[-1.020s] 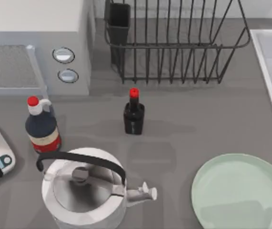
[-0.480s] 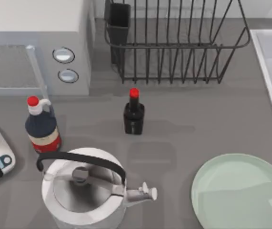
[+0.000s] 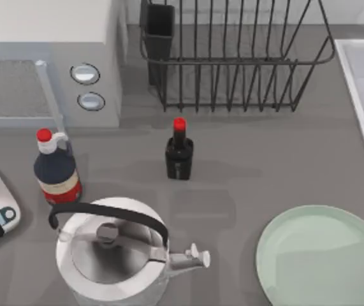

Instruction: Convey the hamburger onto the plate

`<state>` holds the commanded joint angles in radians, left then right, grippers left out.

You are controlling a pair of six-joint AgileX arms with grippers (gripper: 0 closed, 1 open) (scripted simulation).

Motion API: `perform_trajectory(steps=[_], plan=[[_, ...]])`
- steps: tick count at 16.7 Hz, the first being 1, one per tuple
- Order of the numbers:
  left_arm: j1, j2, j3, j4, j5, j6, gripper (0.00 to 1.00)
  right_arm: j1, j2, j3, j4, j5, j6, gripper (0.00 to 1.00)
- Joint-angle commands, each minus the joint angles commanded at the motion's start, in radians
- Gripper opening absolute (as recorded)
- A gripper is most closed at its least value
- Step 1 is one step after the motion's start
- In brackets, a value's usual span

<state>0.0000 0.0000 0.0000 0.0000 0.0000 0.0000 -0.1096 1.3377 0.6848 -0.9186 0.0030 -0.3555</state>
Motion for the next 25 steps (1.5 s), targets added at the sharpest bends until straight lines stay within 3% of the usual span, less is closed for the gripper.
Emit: perform_trajectory(steps=[6,12,25], plan=[[0.000,0.000,0.000,0.000,0.000,0.000,1.00,0.000,0.141,-0.135,0.288,0.000,0.002,1.00],[0.000,0.000,0.000,0.000,0.000,0.000,1.00,-0.001,0.172,-0.163,0.339,0.000,0.002,1.00],[0.000,0.000,0.000,0.000,0.000,0.000,1.00,-0.001,0.172,-0.163,0.339,0.000,0.002,0.02]])
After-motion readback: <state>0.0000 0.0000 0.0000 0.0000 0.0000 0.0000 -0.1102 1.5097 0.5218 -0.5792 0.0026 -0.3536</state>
